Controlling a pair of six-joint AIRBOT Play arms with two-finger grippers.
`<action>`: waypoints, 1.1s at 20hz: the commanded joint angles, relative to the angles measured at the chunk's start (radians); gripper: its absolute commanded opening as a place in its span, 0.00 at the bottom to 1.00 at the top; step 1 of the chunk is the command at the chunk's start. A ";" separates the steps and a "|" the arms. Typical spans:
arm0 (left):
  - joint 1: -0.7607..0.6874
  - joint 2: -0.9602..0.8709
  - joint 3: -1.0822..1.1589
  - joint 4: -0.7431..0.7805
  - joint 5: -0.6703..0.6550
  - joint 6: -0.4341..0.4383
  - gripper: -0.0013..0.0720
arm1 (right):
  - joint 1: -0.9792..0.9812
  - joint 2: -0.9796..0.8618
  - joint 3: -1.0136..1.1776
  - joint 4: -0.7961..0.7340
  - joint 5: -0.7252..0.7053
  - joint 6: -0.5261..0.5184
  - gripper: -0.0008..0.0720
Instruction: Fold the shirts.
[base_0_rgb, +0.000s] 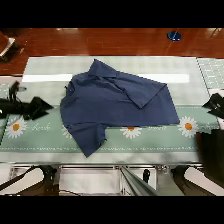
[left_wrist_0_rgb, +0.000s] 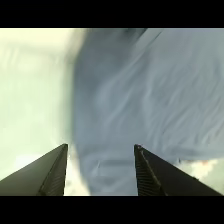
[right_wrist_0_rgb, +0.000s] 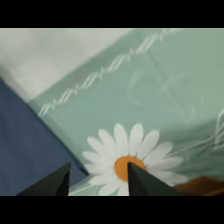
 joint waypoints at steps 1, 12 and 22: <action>0.066 0.039 -0.204 -0.061 -0.047 0.042 0.71 | -0.031 0.085 -0.179 0.148 -0.027 -0.094 0.58; -0.151 -0.041 -0.238 -0.098 0.141 0.004 0.71 | -0.031 0.085 -0.223 0.152 0.018 -0.113 0.58; -0.234 -0.071 -0.233 -0.151 0.224 0.054 0.04 | -0.031 0.031 -0.269 0.118 0.024 -0.114 0.57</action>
